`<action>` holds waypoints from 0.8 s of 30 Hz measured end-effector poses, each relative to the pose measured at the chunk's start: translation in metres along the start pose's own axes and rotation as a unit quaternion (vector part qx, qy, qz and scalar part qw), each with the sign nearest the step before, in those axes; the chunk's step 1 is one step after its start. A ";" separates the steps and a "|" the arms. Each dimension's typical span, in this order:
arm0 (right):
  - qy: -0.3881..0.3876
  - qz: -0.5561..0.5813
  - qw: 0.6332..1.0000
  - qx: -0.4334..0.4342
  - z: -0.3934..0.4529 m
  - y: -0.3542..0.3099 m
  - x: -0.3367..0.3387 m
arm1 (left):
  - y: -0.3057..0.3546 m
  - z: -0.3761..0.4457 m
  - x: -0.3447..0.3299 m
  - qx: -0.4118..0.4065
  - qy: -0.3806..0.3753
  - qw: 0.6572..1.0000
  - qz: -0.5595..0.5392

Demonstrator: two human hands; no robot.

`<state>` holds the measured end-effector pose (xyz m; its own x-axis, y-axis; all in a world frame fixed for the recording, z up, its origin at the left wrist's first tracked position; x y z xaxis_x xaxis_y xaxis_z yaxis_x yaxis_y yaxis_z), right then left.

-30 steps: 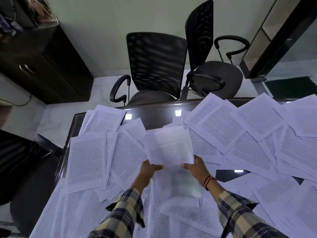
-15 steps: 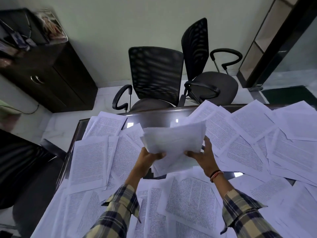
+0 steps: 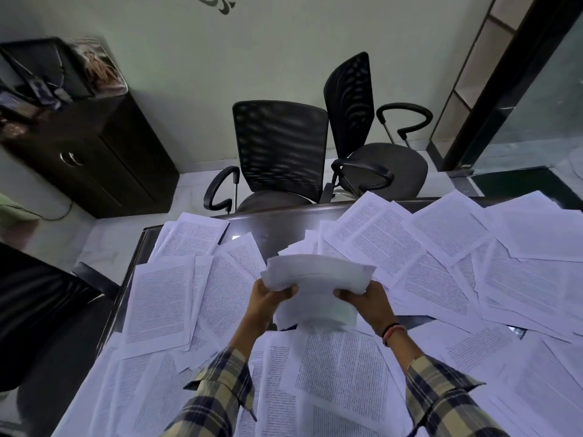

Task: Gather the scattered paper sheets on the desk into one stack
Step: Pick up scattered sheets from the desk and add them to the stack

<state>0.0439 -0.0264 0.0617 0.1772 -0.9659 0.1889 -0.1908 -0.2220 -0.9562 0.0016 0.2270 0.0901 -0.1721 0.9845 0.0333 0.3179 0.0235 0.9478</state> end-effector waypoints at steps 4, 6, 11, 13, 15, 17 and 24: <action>-0.008 0.042 0.999 -0.007 -0.007 -0.009 -0.003 | 0.002 -0.007 -0.007 0.002 0.025 0.999 -0.022; -0.010 0.101 0.995 0.008 -0.009 -0.023 -0.008 | 0.008 -0.008 -0.010 -0.016 0.045 0.998 -0.031; 0.058 0.142 0.985 0.074 -0.009 -0.053 -0.019 | 0.029 -0.009 -0.022 -0.046 0.173 0.982 -0.068; 0.081 0.114 0.987 0.077 -0.007 -0.060 -0.022 | 0.033 -0.008 -0.024 -0.056 0.210 0.975 -0.047; 0.081 0.102 0.989 0.071 -0.006 -0.061 -0.024 | 0.035 -0.008 -0.025 -0.057 0.227 0.972 -0.029; 0.072 0.104 0.990 0.064 -0.005 -0.060 -0.022 | 0.036 -0.009 -0.023 -0.050 0.224 0.973 -0.035; 0.054 0.108 0.991 0.050 -0.003 -0.054 -0.017 | 0.037 -0.011 -0.017 -0.070 0.208 0.975 -0.020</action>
<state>0.0483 0.0018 0.1109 0.0375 -0.9993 -0.0044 -0.1156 0.0001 -0.9933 0.0059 0.2088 0.1283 -0.5544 0.8270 0.0937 0.1784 0.0081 0.9839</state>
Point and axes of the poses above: each hand's wrist, its own z-axis towards the middle knuckle, its own x-axis out of the back of the hand, y = z × x, the point moved 1 cm from there along z, towards the middle knuckle, and after that the axes turned 4 degrees about z, right-handed, at the moved point
